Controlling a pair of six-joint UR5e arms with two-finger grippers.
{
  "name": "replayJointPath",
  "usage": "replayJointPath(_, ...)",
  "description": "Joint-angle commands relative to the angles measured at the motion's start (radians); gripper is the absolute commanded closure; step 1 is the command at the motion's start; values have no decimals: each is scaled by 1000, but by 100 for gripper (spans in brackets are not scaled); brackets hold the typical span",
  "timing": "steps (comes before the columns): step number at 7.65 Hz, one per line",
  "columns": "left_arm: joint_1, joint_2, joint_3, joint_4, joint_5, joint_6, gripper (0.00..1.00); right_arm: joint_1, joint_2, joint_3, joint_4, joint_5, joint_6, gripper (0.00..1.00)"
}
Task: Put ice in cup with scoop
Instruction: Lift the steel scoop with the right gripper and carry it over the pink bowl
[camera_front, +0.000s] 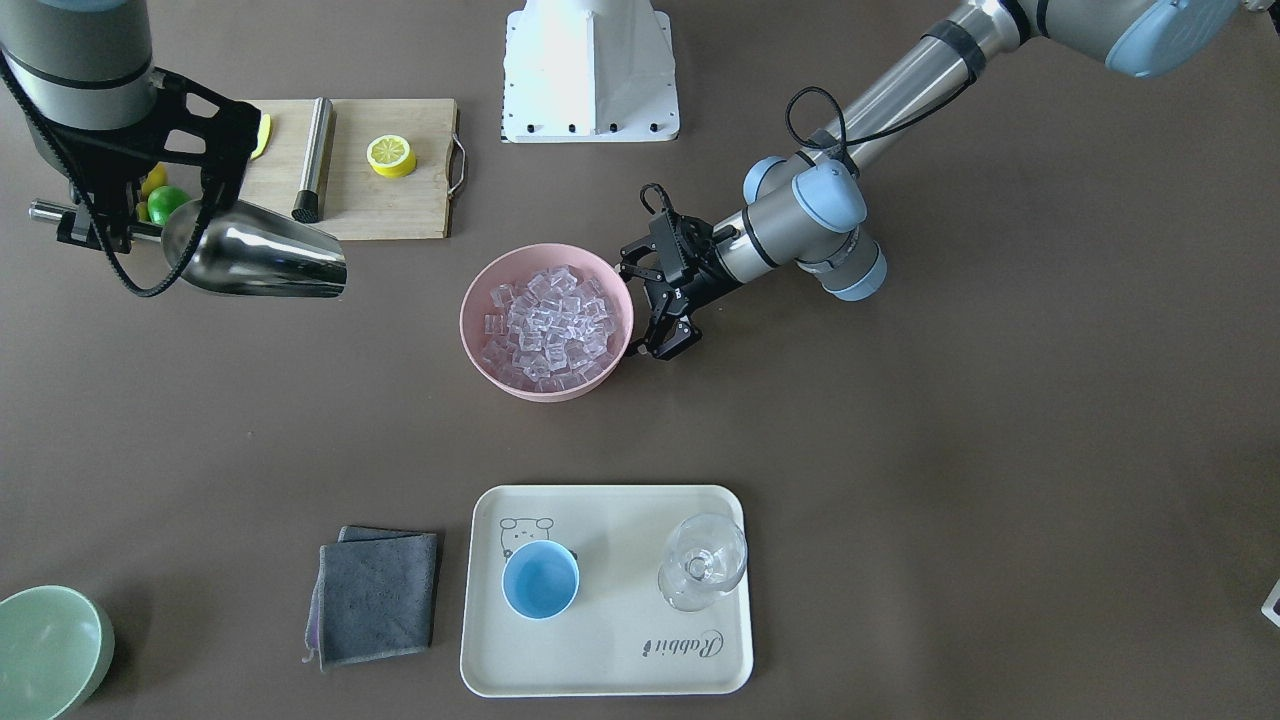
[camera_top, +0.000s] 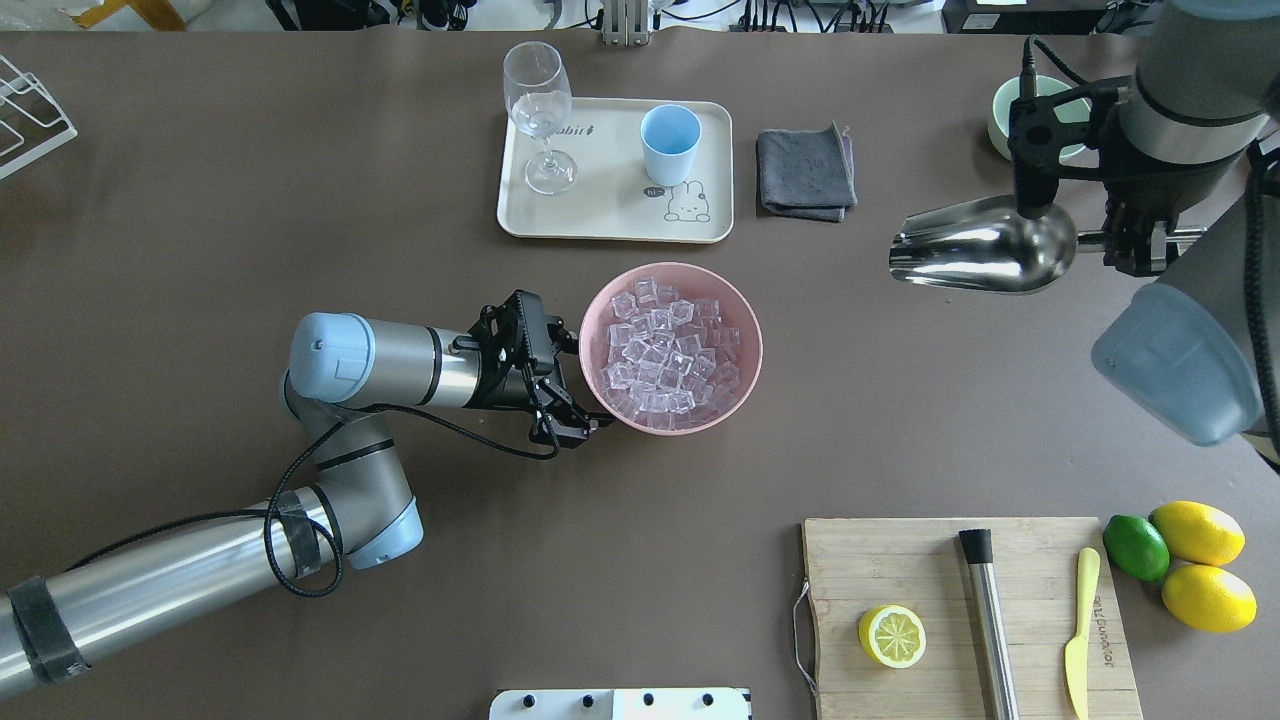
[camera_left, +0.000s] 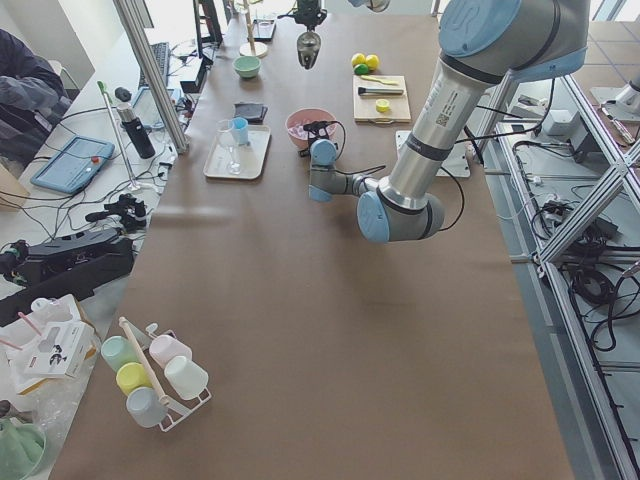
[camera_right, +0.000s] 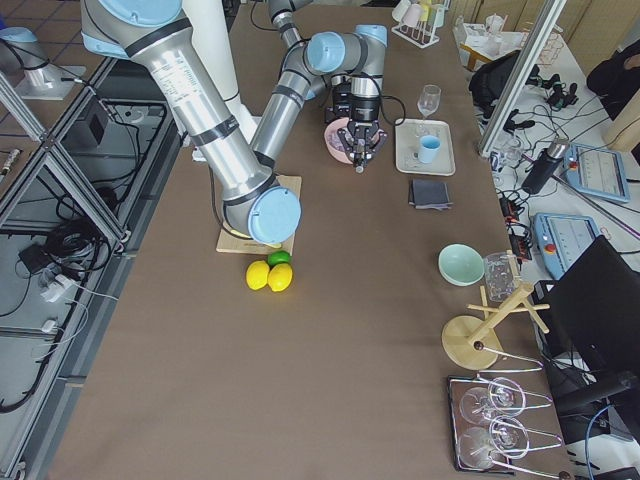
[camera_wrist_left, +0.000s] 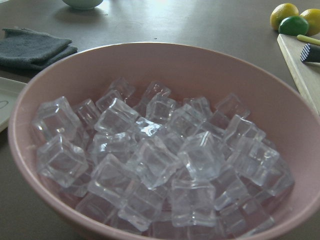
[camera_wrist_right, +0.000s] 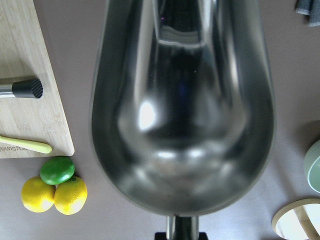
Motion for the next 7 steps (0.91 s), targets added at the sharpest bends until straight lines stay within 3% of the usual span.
replayJointPath(1, -2, 8, -25, 1, 0, 1, 2, -84, 272, -289, -168, -138, -15, 100)
replayJointPath(5, -6, 15, -47, -3, 0, 2, 2, -218, 421, -503, -171, -226, 2, 100)
replayJointPath(7, -6, 22, -49, -1, 1, 2, 2, -290, 437, -530, -182, -256, 107, 100)
